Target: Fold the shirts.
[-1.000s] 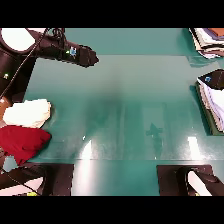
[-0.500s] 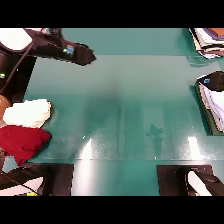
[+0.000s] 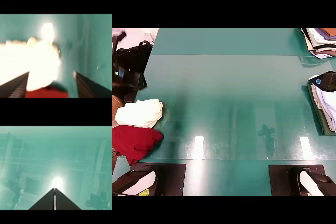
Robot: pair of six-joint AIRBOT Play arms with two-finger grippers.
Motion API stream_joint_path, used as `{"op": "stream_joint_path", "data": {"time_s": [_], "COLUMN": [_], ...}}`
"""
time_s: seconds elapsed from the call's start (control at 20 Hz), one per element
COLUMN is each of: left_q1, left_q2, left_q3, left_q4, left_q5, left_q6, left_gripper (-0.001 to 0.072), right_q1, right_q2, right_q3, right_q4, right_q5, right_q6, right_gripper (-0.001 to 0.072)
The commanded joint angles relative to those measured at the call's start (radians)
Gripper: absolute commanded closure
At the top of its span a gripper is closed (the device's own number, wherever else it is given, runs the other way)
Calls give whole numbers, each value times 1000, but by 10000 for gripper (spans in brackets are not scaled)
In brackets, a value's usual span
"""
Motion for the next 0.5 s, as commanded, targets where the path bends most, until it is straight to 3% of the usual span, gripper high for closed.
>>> {"op": "stream_joint_path", "data": {"time_s": [0.0,0.25,0.45], "left_q1": [99,109,109], "left_q2": [22,22,22], "left_q3": [-208,-487,-550], "left_q4": [69,72,72], "left_q5": [63,285,333], "left_q6": [-36,-53,-61], "left_gripper": [42,43,44], "right_q1": [1,1,1], "right_q2": [1,1,1], "right_q3": [-1,-1,-1], "right_q4": [0,-1,-1], "right_q5": [-4,-7,-13], "right_q6": [0,0,0], "right_gripper": [698,698,698]}}
